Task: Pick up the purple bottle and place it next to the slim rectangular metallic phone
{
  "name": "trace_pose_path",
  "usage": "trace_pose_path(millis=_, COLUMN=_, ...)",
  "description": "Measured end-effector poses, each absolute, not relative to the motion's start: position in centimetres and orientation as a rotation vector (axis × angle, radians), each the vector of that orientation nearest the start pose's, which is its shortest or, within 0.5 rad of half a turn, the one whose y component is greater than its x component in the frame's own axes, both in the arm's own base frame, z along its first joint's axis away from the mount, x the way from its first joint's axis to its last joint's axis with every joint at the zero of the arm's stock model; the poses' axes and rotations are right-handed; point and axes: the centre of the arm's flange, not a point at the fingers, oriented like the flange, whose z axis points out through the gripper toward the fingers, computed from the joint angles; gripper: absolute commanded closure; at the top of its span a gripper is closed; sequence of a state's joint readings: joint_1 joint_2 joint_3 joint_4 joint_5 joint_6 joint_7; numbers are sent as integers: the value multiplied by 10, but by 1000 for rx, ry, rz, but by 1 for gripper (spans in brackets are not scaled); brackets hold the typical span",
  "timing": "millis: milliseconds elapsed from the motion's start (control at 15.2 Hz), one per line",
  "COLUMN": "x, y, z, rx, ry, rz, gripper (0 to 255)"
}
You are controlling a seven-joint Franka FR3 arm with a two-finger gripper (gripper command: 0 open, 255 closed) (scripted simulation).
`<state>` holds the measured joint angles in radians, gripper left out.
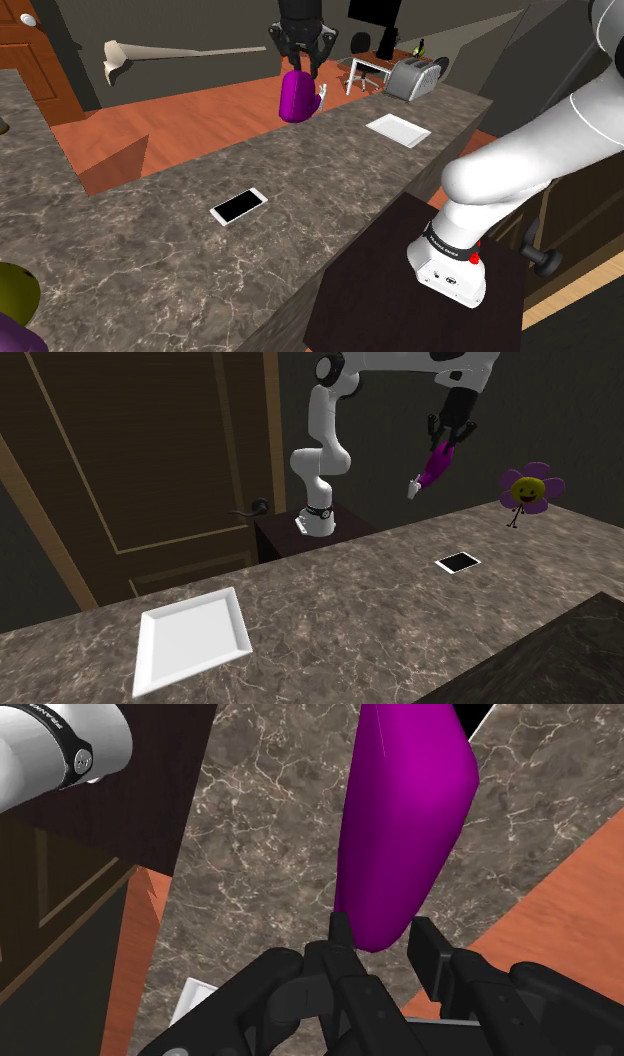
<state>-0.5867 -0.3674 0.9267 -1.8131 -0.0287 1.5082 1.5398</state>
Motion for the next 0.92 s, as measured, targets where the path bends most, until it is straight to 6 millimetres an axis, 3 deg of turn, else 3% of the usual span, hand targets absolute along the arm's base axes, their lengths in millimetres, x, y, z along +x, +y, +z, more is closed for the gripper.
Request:
trace_pose_path(millis=264, x=440, y=274, z=611, rx=-2754, ry=1964, rz=-352, gripper=255)
trace_pose_path(millis=330, x=441, y=280, z=610, rx=-2749, ry=1968, rz=-353, gripper=255)
trace_pose_path(millis=924, x=443, y=289, z=568, rx=-2740, ry=1971, rz=-354, gripper=255)
